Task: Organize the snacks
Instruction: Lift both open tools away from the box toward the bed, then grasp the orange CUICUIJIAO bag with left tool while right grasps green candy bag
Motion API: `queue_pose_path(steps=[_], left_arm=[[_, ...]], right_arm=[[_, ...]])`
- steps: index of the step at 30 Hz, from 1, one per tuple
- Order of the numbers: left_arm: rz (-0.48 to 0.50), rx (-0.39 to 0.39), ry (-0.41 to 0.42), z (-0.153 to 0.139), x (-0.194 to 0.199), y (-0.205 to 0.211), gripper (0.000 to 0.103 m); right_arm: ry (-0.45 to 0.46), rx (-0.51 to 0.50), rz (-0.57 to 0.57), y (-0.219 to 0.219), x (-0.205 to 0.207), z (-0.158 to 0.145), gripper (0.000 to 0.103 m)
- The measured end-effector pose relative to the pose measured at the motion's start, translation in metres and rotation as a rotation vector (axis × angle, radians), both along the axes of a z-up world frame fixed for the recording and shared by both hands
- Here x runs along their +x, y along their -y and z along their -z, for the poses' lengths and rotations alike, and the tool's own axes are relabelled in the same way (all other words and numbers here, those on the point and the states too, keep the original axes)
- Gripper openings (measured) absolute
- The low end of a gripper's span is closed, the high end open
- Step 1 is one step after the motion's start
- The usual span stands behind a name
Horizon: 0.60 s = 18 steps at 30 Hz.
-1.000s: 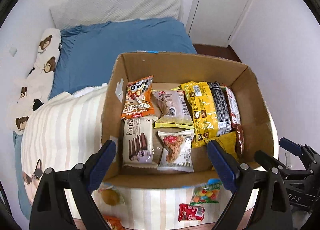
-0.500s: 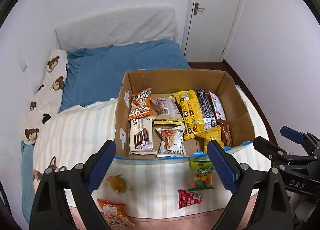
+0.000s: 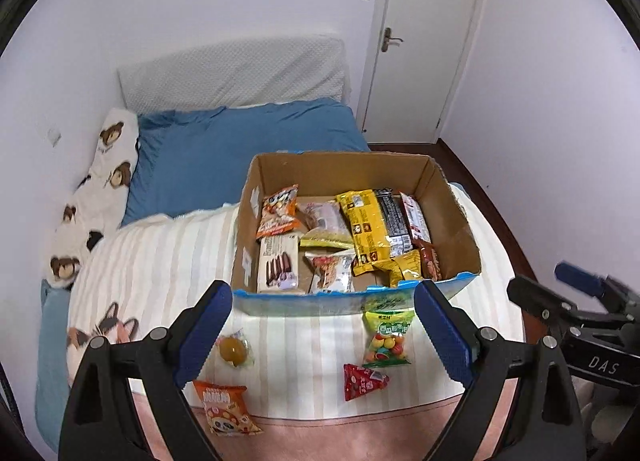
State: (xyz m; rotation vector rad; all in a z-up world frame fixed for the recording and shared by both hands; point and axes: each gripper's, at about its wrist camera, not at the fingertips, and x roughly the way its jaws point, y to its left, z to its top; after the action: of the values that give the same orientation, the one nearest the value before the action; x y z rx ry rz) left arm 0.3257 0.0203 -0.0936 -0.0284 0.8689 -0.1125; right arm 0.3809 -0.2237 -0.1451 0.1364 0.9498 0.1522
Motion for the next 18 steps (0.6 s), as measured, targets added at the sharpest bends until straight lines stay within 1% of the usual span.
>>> queue_pose_path(steps=[3,5,9,10,11,13,15,18], left_arm=[[-0.06,-0.013,-0.03,0.016,-0.004,-0.02,0.093],[-0.107,-0.014,-0.074,0.035,-0.006,-0.038,0.093],[-0.208,-0.013,-0.187,0.08,-0.012,-0.081,0.093],[-0.243,-0.006,-0.226,0.095,-0.014,-0.096,0.093],[-0.259,-0.002,-0.248,0.103,-0.015,-0.103,0.093],[-0.301,0.0,-0.329,0.132,-0.014,-0.124,0.093],[-0.323,-0.004,-0.383,0.151,-0.016,-0.134,0.093],[-0.331,-0.049,-0.484,0.182,-0.017,-0.141,0.093]], right_arm=[[-0.066,0.038,-0.01,-0.002,0.004,0.024,0.099],[-0.12,0.044,-0.012,-0.006,0.01,0.049,0.099],[-0.233,0.063,-0.007,-0.014,0.029,0.107,0.099],[-0.262,0.073,-0.005,-0.017,0.034,0.124,0.099],[-0.286,0.074,-0.006,-0.021,0.039,0.138,0.099],[-0.338,0.073,-0.011,-0.03,0.049,0.167,0.099],[-0.365,0.067,-0.014,-0.038,0.055,0.185,0.099],[-0.399,0.041,-0.014,-0.049,0.068,0.213,0.099]])
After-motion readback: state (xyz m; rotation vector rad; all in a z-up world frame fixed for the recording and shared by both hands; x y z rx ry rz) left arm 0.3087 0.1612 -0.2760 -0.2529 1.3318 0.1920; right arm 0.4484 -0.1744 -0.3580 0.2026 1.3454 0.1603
